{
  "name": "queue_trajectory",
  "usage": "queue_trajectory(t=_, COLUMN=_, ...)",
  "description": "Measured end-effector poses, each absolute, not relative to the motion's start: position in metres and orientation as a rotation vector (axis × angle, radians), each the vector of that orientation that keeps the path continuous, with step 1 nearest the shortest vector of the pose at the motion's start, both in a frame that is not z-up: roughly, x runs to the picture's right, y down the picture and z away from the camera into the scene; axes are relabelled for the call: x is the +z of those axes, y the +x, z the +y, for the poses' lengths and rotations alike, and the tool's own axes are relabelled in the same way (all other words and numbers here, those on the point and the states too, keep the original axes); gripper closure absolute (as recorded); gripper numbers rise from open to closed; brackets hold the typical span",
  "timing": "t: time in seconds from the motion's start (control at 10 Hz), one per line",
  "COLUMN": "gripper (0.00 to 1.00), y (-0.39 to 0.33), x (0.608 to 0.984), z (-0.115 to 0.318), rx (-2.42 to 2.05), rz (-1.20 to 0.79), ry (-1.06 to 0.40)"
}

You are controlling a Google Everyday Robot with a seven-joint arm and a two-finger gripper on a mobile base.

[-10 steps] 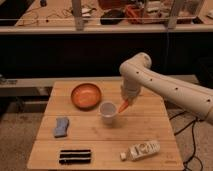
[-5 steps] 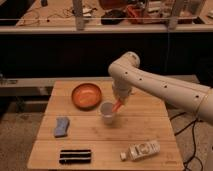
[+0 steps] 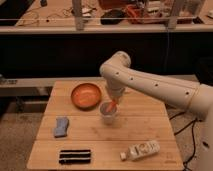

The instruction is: Place the pepper in the ceramic cup

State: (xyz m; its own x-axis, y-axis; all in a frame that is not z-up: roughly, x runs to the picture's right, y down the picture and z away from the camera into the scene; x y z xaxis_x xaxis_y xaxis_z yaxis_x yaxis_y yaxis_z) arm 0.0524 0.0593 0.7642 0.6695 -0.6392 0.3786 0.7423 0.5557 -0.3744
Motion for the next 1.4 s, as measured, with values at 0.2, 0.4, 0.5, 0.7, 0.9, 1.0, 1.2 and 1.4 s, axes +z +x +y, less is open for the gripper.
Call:
queue_trajectory(t=0.2, gripper=0.96, y=0.044, x=0.765, z=0.06, rx=-0.838, rz=-0.204, ry=-0.546)
queue_trajectory(t=0.4, gripper=0.96, y=0.037, x=0.764, z=0.061, rx=-0.853, rz=-0.201, ry=-0.554)
queue_trajectory(t=0.5, gripper=0.96, y=0.034, x=0.764, z=0.061, rx=-0.858, rz=-0.199, ry=-0.557)
queue_trajectory(t=0.7, gripper=0.92, y=0.033, x=0.763, z=0.061, rx=-0.869, rz=-0.196, ry=-0.562)
queue_trajectory(t=0.9, gripper=0.9, y=0.028, x=0.761, z=0.061, rx=-0.889, rz=-0.194, ry=-0.567)
queue_trajectory(t=1.0, gripper=0.9, y=0.025, x=0.761, z=0.061, rx=-0.896, rz=-0.193, ry=-0.568)
queue_trajectory(t=1.2, gripper=0.99, y=0.026, x=0.761, z=0.061, rx=-0.906, rz=-0.194, ry=-0.57)
queue_trajectory(t=1.4, gripper=1.0, y=0.025, x=0.764, z=0.059, rx=-0.961, rz=-0.236, ry=-0.541)
